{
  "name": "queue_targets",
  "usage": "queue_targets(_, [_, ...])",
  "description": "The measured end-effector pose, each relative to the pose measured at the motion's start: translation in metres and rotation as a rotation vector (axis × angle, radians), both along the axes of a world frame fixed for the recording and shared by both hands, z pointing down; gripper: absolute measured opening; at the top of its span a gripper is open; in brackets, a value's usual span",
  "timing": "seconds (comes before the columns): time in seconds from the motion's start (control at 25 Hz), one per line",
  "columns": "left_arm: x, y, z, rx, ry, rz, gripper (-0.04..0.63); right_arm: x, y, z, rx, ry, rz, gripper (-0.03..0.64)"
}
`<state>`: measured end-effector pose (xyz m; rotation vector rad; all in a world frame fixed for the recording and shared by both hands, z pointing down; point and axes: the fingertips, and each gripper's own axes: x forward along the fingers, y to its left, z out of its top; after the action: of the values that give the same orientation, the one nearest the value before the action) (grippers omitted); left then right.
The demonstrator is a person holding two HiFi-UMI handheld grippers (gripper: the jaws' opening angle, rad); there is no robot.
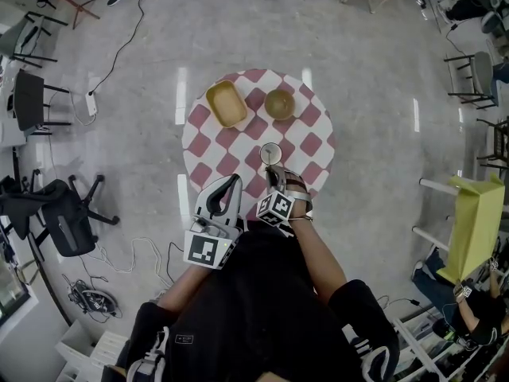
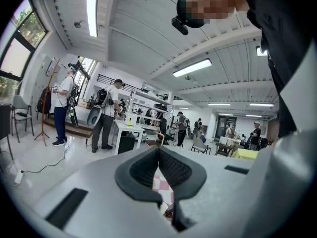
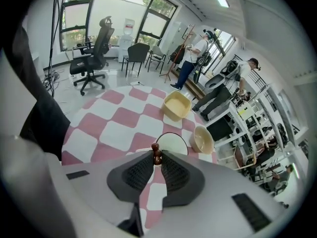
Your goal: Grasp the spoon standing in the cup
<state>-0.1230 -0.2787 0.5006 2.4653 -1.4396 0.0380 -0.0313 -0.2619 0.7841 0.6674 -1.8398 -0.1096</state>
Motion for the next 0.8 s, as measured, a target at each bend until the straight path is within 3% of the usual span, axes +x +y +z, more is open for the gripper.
queue_targets(0.32, [0.018, 0.029, -0.016, 0.043, -0.013, -0.018, 0.009, 0.011, 0.002, -0.053, 0.070, -0.174, 0.074, 0.063])
queue_targets(0.6, [0.043, 0.082, -0.028, 0.071, -0.043, -0.056, 0.009, 0.046, 0.026, -0.138, 0.135, -0.517, 0.271, 0.063])
queue_targets(0.8, [0.054, 0.110, -0.033, 0.073, -0.064, -0.073, 0.009, 0.072, 0.047, -0.197, 0.202, -0.707, 0.363, 0.061])
